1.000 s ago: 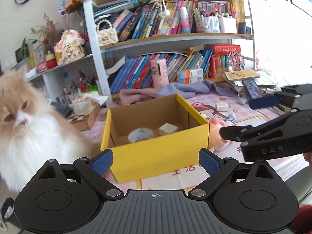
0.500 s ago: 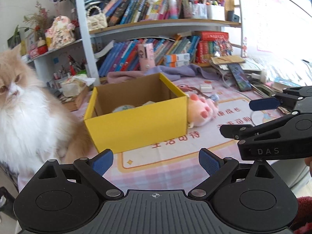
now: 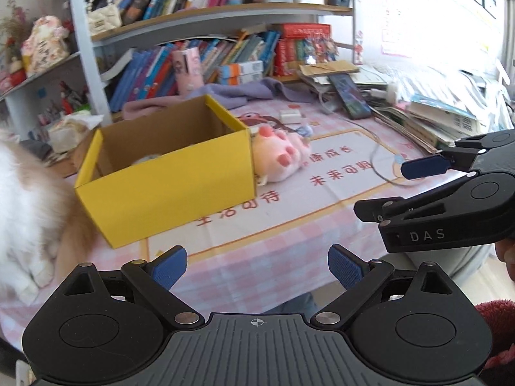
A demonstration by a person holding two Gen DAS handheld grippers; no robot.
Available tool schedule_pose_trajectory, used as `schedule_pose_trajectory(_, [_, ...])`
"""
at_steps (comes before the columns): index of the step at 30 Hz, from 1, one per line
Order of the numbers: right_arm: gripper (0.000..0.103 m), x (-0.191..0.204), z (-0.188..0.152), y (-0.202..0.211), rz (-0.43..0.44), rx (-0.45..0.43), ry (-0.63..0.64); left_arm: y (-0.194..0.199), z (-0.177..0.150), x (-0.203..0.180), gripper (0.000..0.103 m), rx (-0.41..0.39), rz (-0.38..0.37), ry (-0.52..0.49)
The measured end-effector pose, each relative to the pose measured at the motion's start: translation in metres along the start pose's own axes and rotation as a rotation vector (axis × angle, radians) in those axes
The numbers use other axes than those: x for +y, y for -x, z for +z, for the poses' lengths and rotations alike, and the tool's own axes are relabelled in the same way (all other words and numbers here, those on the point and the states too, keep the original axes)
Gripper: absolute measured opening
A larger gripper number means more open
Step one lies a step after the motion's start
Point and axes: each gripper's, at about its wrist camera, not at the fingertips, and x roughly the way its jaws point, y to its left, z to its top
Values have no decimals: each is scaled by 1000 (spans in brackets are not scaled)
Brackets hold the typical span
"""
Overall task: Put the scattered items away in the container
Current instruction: 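Withdraw both tools from the box and move toward the pink plush toy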
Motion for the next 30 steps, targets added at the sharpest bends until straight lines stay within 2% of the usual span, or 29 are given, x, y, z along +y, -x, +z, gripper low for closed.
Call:
schedule_pose_trajectory(12, [72,-27,-13,7,-58,24,-58,-17,9,-22,96,11,-80,-45])
schedule_pose_trajectory(19, [72,-41,-12,4,-62,38,-81,-23,18,-37,96,3,-119,-88])
schedule_pose_trajectory(30, [72,-66,-9,-15,-59,61,-108,-45,31,-55,96,23,-138,-127])
